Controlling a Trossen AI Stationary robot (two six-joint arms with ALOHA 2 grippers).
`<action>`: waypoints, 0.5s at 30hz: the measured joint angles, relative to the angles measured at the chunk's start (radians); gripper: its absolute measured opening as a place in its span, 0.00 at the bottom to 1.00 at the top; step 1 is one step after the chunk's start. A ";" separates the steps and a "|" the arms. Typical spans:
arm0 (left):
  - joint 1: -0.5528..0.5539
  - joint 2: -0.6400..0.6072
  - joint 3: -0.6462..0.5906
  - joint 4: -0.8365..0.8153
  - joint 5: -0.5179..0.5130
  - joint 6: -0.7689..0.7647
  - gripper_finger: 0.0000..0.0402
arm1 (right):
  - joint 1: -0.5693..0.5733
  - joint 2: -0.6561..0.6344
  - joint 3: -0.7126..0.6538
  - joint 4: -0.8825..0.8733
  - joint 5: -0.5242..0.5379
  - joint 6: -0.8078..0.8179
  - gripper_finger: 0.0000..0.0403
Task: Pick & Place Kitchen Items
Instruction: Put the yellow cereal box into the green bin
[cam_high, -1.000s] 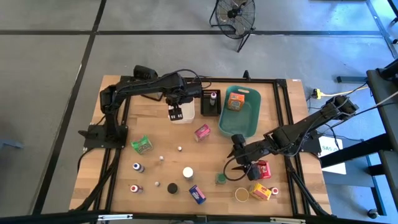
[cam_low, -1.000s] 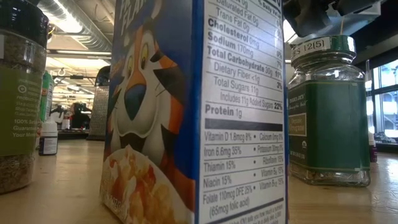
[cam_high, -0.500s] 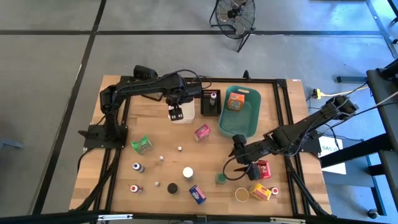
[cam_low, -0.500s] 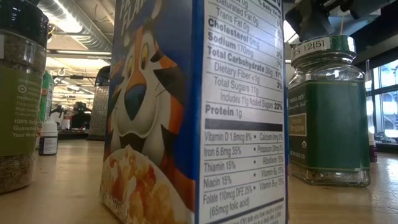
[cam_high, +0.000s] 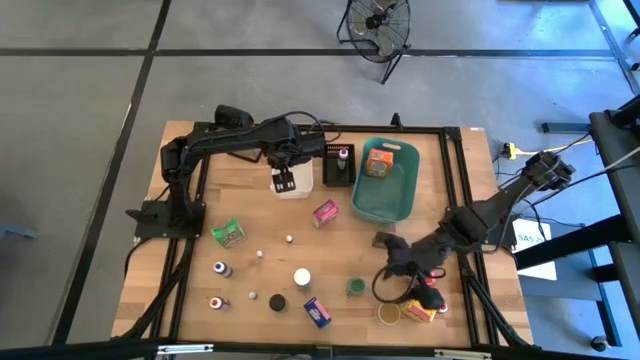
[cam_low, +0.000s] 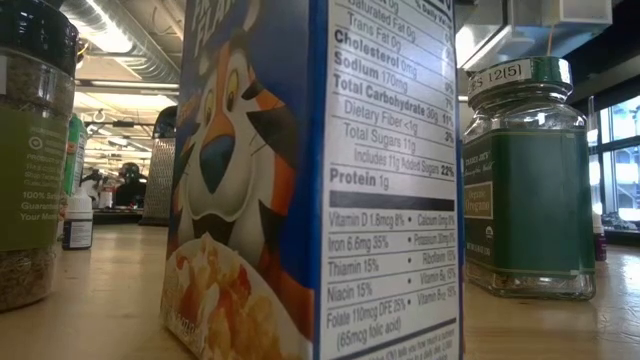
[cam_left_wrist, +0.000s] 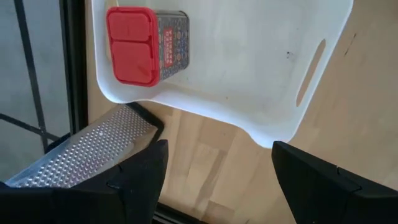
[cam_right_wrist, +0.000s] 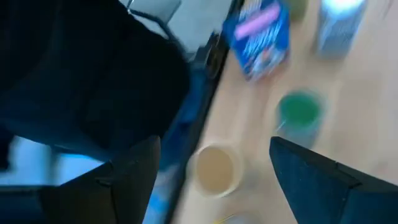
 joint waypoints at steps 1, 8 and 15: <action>0.000 0.000 0.000 0.002 0.000 -0.001 0.70 | 0.014 0.000 0.000 -0.017 -0.002 0.085 0.76; -0.001 0.000 0.000 0.003 0.009 -0.025 0.70 | 0.133 0.000 0.000 -0.069 0.029 0.651 0.76; -0.003 0.000 0.000 0.004 0.007 -0.014 0.70 | 0.245 0.000 0.000 -0.126 0.119 1.059 0.76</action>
